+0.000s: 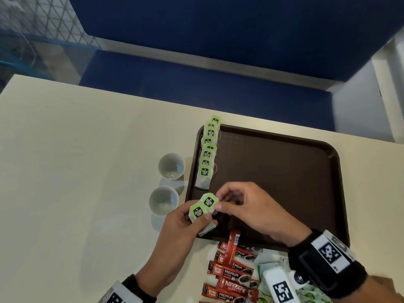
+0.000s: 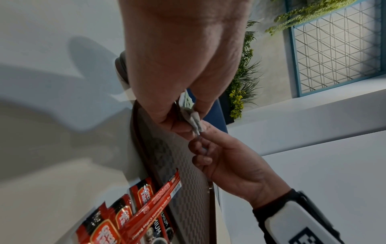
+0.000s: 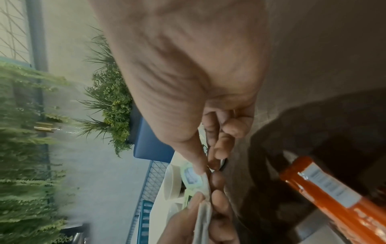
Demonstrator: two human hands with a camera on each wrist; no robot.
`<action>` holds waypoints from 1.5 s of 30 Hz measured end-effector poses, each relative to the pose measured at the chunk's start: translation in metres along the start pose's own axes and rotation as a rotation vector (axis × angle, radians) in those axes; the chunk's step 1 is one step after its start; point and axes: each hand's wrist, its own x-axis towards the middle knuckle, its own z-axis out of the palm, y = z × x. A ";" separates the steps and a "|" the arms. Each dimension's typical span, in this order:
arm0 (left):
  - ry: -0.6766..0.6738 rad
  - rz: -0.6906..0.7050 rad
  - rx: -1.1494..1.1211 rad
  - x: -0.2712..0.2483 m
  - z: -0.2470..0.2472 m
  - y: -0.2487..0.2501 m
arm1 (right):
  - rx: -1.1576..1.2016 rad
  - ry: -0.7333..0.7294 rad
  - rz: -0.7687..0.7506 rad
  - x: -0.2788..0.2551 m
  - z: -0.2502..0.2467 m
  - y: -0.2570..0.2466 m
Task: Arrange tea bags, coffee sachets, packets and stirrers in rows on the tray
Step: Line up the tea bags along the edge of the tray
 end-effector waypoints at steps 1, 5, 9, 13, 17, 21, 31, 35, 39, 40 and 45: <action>-0.007 -0.010 -0.011 0.000 0.000 -0.001 | -0.001 0.026 -0.018 0.000 -0.002 0.000; 0.010 -0.026 -0.010 -0.004 -0.002 -0.005 | -0.012 0.181 -0.105 0.004 -0.008 -0.003; 0.028 -0.046 0.008 -0.009 -0.006 -0.009 | -0.130 0.201 -0.147 0.011 -0.003 -0.003; 0.021 -0.066 0.014 -0.013 -0.009 -0.011 | -0.224 0.091 -0.110 0.018 0.006 -0.003; 0.018 -0.078 0.021 -0.013 -0.011 -0.011 | -0.259 0.063 -0.076 0.031 0.012 -0.002; 0.021 -0.072 0.046 -0.014 -0.012 -0.012 | -0.325 0.211 -0.087 0.049 0.016 0.000; 0.025 -0.083 0.112 -0.014 -0.014 -0.014 | -0.302 0.272 -0.085 0.060 0.019 0.002; 0.025 -0.075 0.107 -0.014 -0.015 -0.013 | -0.287 0.287 -0.096 0.058 0.019 0.004; 0.026 -0.063 0.101 -0.013 -0.014 -0.012 | -0.308 0.327 -0.080 0.054 0.018 0.004; 0.025 -0.064 0.094 -0.013 -0.013 -0.012 | -0.305 0.339 -0.078 0.052 0.018 0.004; -0.020 -0.084 0.027 -0.013 -0.007 -0.006 | -0.223 0.195 -0.078 0.027 0.018 -0.002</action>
